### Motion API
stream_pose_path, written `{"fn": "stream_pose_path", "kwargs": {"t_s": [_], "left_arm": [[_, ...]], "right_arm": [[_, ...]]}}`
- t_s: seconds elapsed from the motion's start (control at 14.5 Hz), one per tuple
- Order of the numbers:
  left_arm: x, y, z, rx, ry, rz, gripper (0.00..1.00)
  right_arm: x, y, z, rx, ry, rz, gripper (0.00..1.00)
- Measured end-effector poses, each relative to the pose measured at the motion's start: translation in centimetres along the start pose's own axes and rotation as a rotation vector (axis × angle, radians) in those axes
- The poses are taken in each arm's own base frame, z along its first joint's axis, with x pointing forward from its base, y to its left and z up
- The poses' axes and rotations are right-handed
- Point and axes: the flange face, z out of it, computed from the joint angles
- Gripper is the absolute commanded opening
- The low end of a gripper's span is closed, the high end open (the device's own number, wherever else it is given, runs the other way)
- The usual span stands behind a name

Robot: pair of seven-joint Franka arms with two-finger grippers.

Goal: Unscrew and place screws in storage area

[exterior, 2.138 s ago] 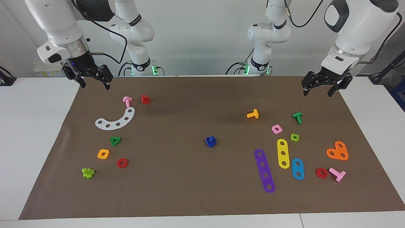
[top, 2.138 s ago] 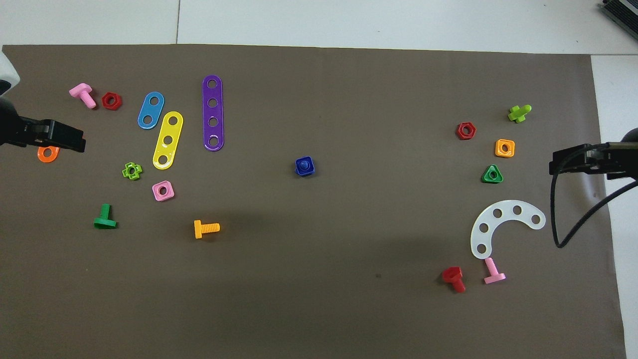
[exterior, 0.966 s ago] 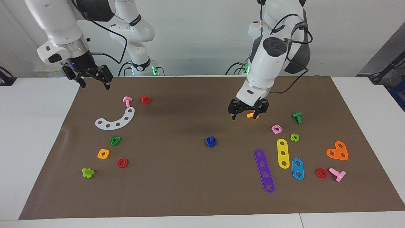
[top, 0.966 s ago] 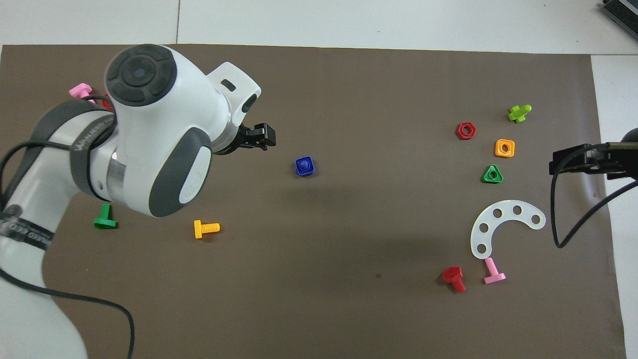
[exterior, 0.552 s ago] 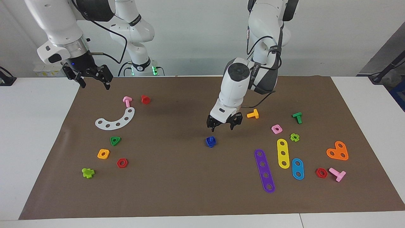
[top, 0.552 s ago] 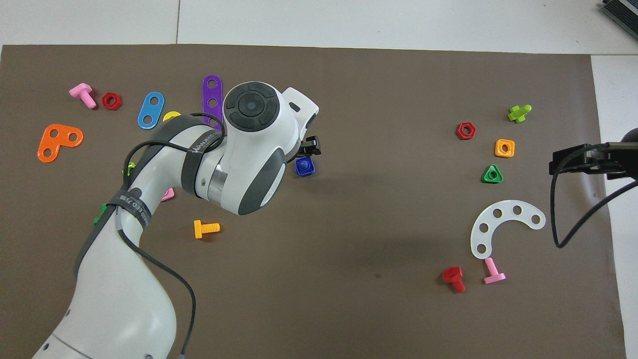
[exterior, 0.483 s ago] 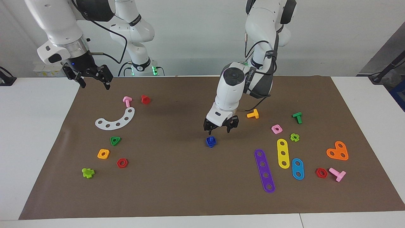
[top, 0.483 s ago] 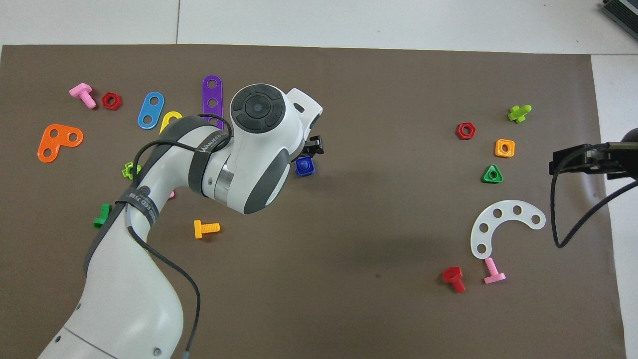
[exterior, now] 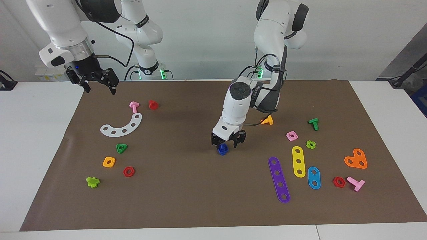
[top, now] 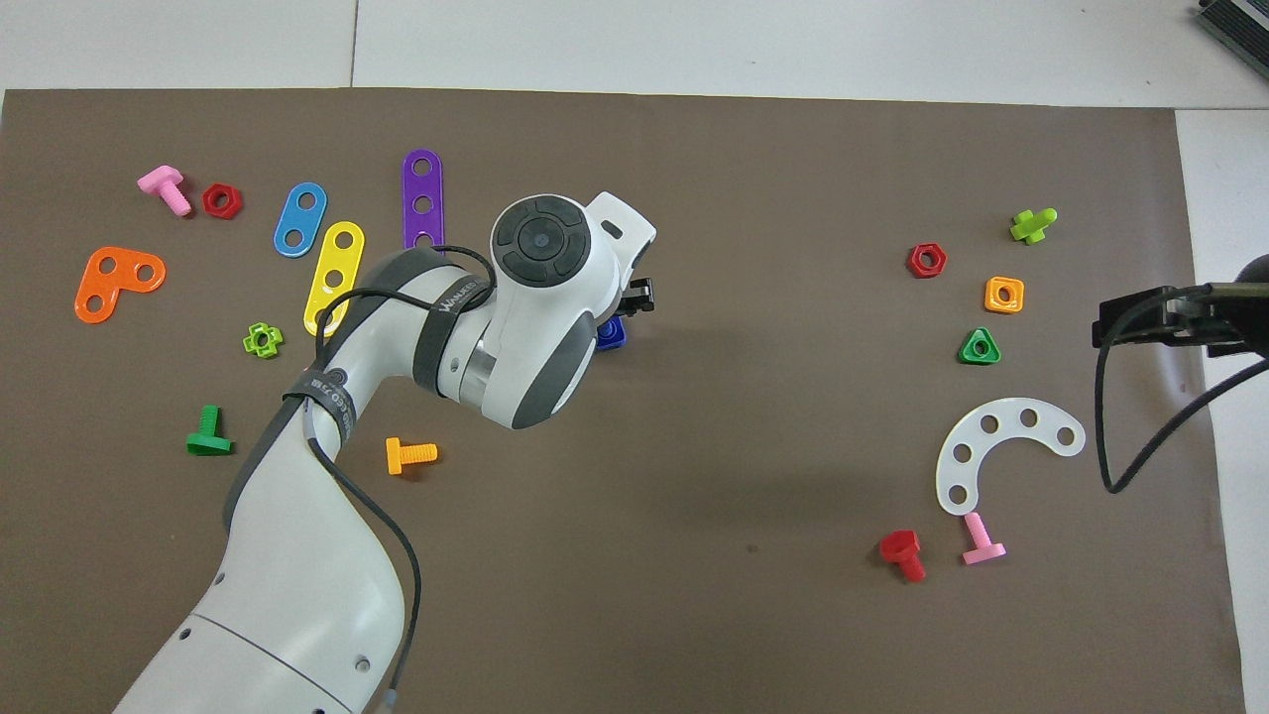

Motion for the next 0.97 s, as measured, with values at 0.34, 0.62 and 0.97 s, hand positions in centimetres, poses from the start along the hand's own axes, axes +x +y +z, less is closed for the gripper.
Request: {"fn": "stream_pose_path", "kwargs": {"t_s": [0.34, 0.62, 0.97], "left_arm": [[-1.6, 0.6, 2.3, 0.009, -0.011, 0.019, 0.79], [-1.5, 0.4, 3.0, 0.014, -0.015, 0.017, 0.75], [-1.5, 0.4, 3.7, 0.016, -0.015, 0.017, 0.69]], "right_arm": [[0.0, 0.0, 0.0, 0.0, 0.0, 0.0, 1.0], [0.0, 0.0, 0.0, 0.0, 0.0, 0.0, 1.0], [0.0, 0.0, 0.0, 0.0, 0.0, 0.0, 1.0]]}}
